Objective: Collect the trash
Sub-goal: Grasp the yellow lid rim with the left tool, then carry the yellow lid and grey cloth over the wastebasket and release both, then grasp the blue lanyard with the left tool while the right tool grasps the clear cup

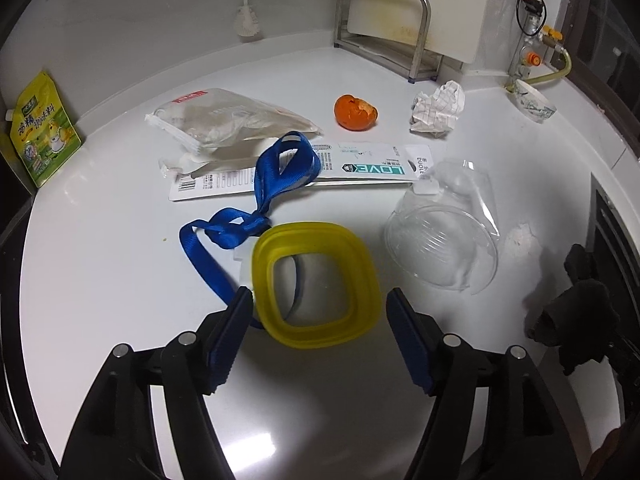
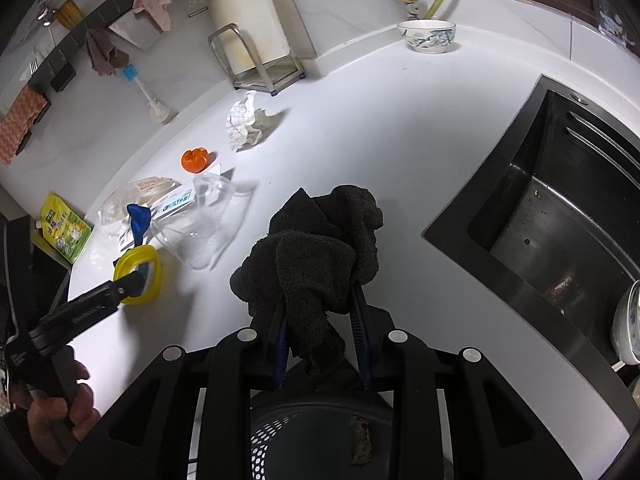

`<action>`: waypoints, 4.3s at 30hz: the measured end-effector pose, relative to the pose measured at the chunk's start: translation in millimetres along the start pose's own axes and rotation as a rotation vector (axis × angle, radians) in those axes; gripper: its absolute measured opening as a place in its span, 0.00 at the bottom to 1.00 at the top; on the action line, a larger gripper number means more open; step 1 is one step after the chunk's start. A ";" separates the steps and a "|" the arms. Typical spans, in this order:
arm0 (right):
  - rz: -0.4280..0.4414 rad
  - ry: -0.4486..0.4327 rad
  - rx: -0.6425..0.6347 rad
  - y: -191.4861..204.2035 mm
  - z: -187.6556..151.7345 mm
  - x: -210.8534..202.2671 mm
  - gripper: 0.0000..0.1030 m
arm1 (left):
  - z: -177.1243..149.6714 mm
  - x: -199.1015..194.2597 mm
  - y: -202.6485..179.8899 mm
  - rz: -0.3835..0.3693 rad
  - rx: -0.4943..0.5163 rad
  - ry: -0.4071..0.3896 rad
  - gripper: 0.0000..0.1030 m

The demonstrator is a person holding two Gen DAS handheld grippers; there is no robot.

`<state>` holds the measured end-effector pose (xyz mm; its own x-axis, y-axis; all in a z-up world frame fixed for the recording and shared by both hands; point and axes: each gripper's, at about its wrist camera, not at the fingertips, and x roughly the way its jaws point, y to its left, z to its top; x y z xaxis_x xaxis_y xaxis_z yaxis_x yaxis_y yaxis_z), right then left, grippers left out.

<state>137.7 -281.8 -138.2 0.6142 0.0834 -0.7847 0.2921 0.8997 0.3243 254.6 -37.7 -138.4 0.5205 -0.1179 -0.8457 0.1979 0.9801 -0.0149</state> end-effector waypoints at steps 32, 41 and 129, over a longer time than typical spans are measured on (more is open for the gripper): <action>0.041 -0.002 -0.021 8.4 -0.9 -13.1 0.26 | -4.3 -25.2 4.4 0.055 0.020 -0.046 0.65; 0.078 0.023 -0.075 8.4 -26.6 -48.0 0.26 | -38.7 -78.2 -17.8 0.015 0.075 -0.064 0.65; 0.025 -0.013 -0.196 92.1 -4.6 -18.0 0.57 | -2.7 -85.6 65.5 0.079 0.014 -0.117 0.87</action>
<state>150.2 -198.5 -96.7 0.6296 0.1020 -0.7702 0.1294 0.9637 0.2334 220.7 37.0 -68.4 0.6277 -0.0591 -0.7762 0.1634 0.9849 0.0572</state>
